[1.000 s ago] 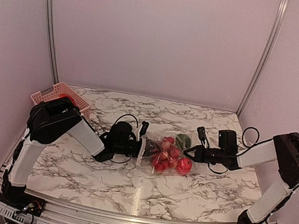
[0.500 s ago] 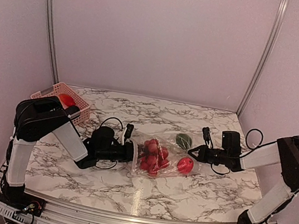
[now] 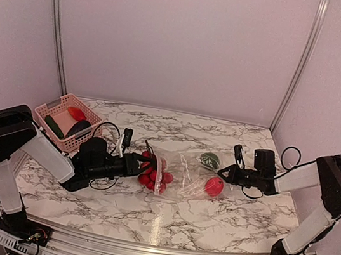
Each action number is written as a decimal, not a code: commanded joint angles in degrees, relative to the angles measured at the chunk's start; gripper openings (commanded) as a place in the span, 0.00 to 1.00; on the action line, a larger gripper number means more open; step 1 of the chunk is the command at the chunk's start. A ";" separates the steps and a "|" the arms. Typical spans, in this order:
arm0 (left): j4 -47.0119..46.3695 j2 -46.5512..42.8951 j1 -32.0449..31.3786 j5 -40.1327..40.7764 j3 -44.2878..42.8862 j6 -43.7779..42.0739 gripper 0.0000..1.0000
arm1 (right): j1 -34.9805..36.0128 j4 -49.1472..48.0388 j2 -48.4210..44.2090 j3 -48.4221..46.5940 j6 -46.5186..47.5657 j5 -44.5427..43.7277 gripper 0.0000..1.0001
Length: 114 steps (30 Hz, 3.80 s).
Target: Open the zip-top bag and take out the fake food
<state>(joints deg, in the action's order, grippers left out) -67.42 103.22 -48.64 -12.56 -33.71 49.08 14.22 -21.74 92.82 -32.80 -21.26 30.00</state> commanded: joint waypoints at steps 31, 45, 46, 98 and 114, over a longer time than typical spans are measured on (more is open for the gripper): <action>48.96 -38.94 30.11 18.06 -8.39 -18.54 0.00 | -1.27 1.03 -1.46 0.37 0.06 -0.01 0.00; 53.24 -22.59 47.80 8.27 -20.38 -20.35 0.00 | -1.28 0.91 -0.84 0.25 0.43 0.24 0.00; 53.75 -21.38 48.15 7.48 -21.02 -20.15 0.00 | -1.30 0.95 -0.88 0.27 0.50 0.24 0.00; 42.31 -21.72 23.24 -8.24 -4.26 -18.89 0.54 | -1.09 -1.84 -0.24 -0.71 -0.80 7.09 0.00; 32.73 -5.24 7.02 -9.50 -6.86 -17.11 0.27 | 0.78 0.12 -1.12 -2.35 -0.54 7.70 0.00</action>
<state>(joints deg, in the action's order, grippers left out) -30.65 93.67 -38.54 -20.67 -38.28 31.38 14.13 -22.24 92.36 -33.06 -21.43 37.01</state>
